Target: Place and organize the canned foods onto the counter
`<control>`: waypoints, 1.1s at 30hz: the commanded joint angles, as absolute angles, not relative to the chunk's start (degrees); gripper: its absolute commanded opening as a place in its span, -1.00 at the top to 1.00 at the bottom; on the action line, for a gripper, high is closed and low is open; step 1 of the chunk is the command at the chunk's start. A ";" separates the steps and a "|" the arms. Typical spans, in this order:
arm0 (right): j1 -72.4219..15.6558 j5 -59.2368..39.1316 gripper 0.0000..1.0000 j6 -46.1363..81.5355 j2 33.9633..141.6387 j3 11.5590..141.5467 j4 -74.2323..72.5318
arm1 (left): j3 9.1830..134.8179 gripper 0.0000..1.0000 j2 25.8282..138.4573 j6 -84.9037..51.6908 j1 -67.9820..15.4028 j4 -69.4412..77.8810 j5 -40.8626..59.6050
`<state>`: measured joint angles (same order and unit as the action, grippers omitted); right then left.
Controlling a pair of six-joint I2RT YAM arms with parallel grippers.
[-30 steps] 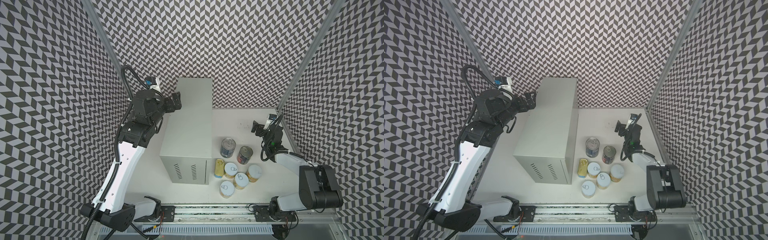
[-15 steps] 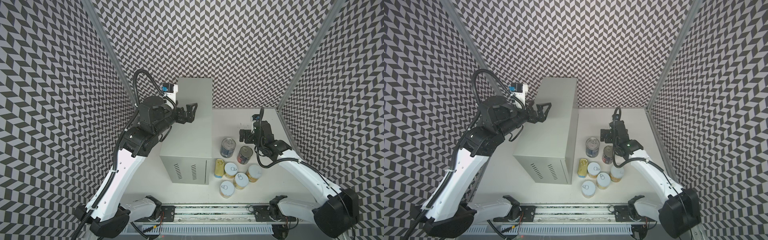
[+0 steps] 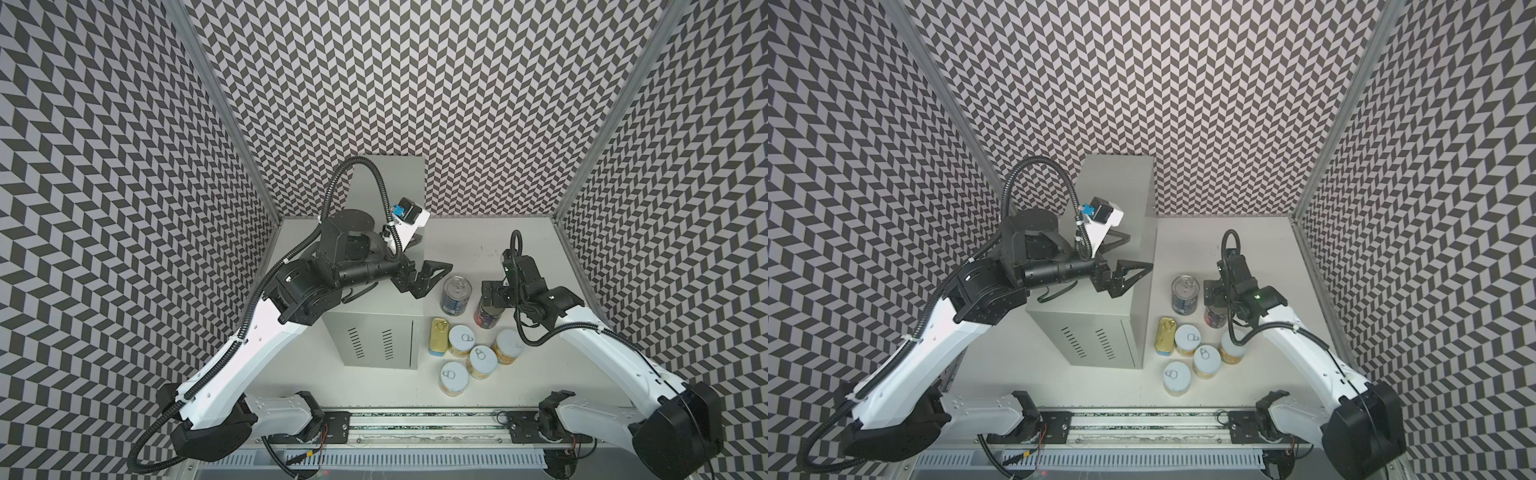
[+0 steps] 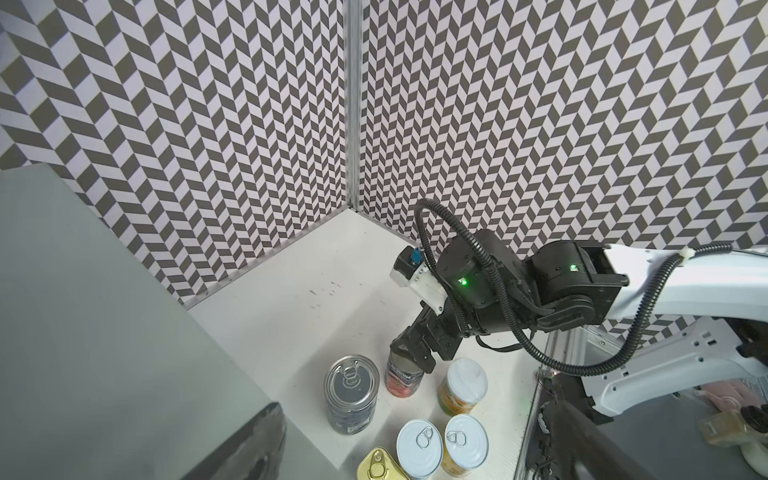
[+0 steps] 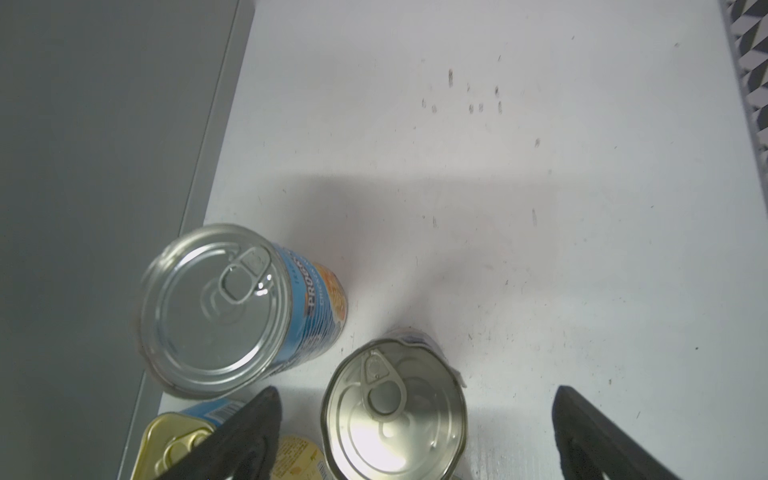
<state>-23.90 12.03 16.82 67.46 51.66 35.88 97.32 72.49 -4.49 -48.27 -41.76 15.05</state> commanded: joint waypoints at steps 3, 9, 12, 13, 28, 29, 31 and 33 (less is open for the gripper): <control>-24.78 9.51 -0.99 18.30 67.79 48.81 32.34 | 100.70 -1.00 75.89 -0.36 -52.33 -44.56 16.28; -24.87 10.67 -0.98 18.56 66.52 46.13 30.93 | 103.06 -1.00 80.97 0.88 -55.20 -46.32 12.48; -24.83 9.82 -0.98 18.70 65.63 44.51 29.33 | 102.42 -1.00 81.29 2.18 -56.27 -46.25 10.93; -24.85 9.47 -0.99 18.71 65.77 44.31 29.18 | 102.16 -1.00 81.10 2.35 -56.41 -46.05 10.57; -24.80 10.01 -0.89 19.24 68.88 41.64 23.77 | 100.37 -1.00 79.87 3.34 -57.18 -44.89 10.73; -24.80 9.75 -0.86 19.03 68.91 41.50 23.31 | 100.47 -1.00 80.09 3.44 -57.46 -44.93 10.72; -24.87 9.80 -0.82 18.90 69.34 41.43 22.97 | 100.62 -1.00 80.46 3.58 -57.90 -44.87 10.40; -24.86 9.90 -0.80 18.62 69.58 41.33 22.42 | 100.89 -1.00 80.92 3.59 -58.18 -45.09 9.98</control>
<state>-24.60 9.58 18.37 69.08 42.02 26.15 100.38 80.40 2.13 -57.49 -44.93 10.61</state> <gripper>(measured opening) 0.903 0.998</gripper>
